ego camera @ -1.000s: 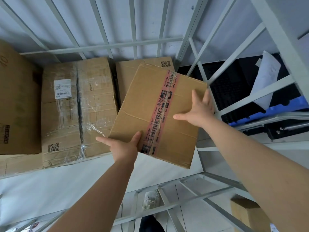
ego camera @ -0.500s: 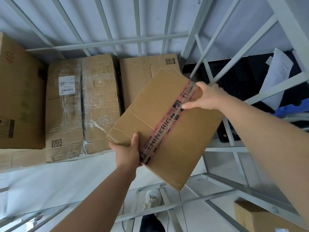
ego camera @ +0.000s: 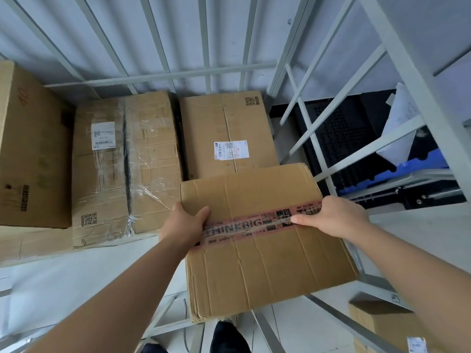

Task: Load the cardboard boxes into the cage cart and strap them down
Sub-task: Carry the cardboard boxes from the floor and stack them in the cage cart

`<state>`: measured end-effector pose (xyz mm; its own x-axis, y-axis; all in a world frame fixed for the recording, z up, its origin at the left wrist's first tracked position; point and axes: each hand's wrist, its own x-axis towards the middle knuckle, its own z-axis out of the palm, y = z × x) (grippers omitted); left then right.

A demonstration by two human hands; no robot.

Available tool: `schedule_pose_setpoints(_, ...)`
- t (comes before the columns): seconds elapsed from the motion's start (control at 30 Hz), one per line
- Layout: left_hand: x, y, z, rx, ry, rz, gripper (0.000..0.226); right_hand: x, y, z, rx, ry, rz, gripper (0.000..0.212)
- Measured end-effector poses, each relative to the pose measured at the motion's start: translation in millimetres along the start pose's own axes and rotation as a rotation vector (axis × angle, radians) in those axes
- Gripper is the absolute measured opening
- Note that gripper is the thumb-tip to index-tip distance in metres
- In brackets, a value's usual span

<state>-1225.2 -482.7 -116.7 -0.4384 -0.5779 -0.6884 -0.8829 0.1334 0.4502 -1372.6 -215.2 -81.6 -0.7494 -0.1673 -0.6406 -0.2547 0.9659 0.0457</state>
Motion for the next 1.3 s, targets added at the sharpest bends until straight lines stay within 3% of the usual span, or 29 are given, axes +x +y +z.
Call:
schedule_pose_setpoints(0.3, 34, -19, 32, -0.104, -0.138, -0.047, 0.078, 34, -4, 44, 0.041, -0.036, 0.079, 0.085)
schedule_pose_setpoints(0.5, 44, -40, 61, -0.131, -0.239, -0.033, 0.107, 58, 12, 79, 0.184, -0.162, 0.092, 0.067)
schedule_pose_setpoints(0.73, 65, -72, 103, -0.062, -0.206, -0.009, 0.127, 81, 9, 132, 0.100, -0.198, 0.050, 0.055)
schedule_pose_setpoints(0.8, 73, -76, 113, 0.009, -0.195, -0.003, 0.132, 89, 8, 146, 0.090, -0.194, 0.060, 0.063)
schedule_pose_setpoints(0.93, 88, -90, 125, 0.082, -0.162, -0.024, 0.137, 100, 5, 171, 0.111, -0.158, 0.083, 0.128)
schedule_pose_setpoints(1.0, 94, -96, 127, 0.100, -0.163, -0.015, 0.140, 102, 6, 173, 0.118, -0.142, 0.025, 0.145)
schedule_pose_setpoints(1.17, 86, -91, 124, 0.251, -0.115, 0.062, 0.138, 101, 6, 167, 0.010, -0.133, -0.095, 0.141)
schedule_pose_setpoints(1.3, 73, -71, 114, 0.473, -0.032, 0.216, 0.116, 95, -5, 145, -0.149, -0.038, -0.172, 0.119)
